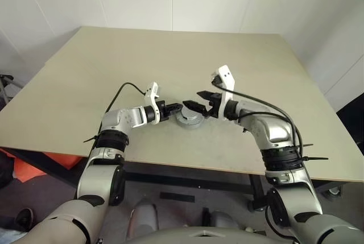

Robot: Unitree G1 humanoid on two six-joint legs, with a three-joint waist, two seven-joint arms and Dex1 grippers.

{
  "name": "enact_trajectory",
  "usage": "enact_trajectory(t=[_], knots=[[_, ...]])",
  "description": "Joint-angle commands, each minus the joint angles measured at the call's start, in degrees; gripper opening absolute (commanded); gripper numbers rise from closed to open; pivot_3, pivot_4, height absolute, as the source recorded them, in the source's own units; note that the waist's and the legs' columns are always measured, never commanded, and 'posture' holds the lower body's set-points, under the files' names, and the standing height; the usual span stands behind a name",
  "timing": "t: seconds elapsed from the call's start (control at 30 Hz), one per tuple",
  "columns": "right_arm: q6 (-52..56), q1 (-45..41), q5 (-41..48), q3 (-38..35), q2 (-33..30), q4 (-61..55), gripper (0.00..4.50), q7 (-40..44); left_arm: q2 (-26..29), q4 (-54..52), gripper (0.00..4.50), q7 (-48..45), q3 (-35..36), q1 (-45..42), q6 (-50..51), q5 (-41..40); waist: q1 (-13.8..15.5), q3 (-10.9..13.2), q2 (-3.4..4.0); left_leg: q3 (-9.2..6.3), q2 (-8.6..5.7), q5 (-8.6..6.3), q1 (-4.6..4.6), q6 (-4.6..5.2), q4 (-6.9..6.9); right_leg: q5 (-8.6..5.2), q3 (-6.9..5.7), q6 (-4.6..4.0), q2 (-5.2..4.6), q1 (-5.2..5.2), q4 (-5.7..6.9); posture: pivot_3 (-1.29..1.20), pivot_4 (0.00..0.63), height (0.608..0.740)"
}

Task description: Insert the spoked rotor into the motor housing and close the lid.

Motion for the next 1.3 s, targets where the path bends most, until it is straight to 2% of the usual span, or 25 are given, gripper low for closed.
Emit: enact_trajectory(t=[0.03,0.23,0.4,0.63,0.9,1.3], knots=[[6.72,-1.3,4.56,-6.29,-0.58,-1.85,4.47,-3.64,-0.31,1.64,0.0,0.13,-2.25,0.66,2.09,1.23,0.0,0.0,0.0,0.0,0.0,0.0,0.0,0.0,0.0,0.0,0.0,0.0,0.0,0.0,0.0,0.0,0.0,0.74],[22.77,1.18,9.87,-17.36,-2.39,3.32,4.47,-9.08,-0.19,1.79,0.0,-0.09,-2.26,0.6,2.02,1.35,0.25,0.0,0.0,0.01,-0.03,0.01,0.01,-0.02,-0.02,0.0,0.0,0.01,-0.01,0.02,-0.02,0.0,0.0,0.74],[30.46,2.65,11.44,-23.64,-2.1,6.66,4.47,-12.51,0.19,2.18,0.0,-0.26,-2.16,0.59,1.61,1.56,0.26,-0.1,0.18,0.01,-0.04,0.16,0.01,-0.26,-0.05,0.0,0.0,0.01,-0.02,-0.03,-0.01,0.0,0.0,0.74],[36.08,2.46,14.41,-26.46,3.1,5.62,4.47,-15.32,0.63,2.86,0.0,-0.32,-2.11,0.26,0.96,1.77,0.3,-0.29,0.3,0.01,-0.02,0.17,0.21,-0.28,-0.09,-0.02,0.0,0.04,-0.01,0.13,-0.01,0.0,0.0,0.74],[37.08,0.44,15.03,-26.02,9.6,5.29,4.47,-17.75,1.45,2.75,0.0,-0.05,-1.77,0.38,0.68,1.76,0.0,-0.39,0.46,0.02,0.08,0.2,0.34,-0.34,-0.19,-0.15,0.01,0.26,0.08,0.15,0.01,0.0,0.0,0.74],[30.86,-5.32,14.54,-26.45,12.9,13.2,4.47,-19.47,2.05,2.81,0.0,0.62,-1.17,-0.23,0.36,1.61,0.01,-0.38,0.48,0.02,0.07,0.26,0.29,-0.44,-0.22,-0.06,0.01,0.11,0.08,0.09,0.01,0.0,0.0,0.74]])
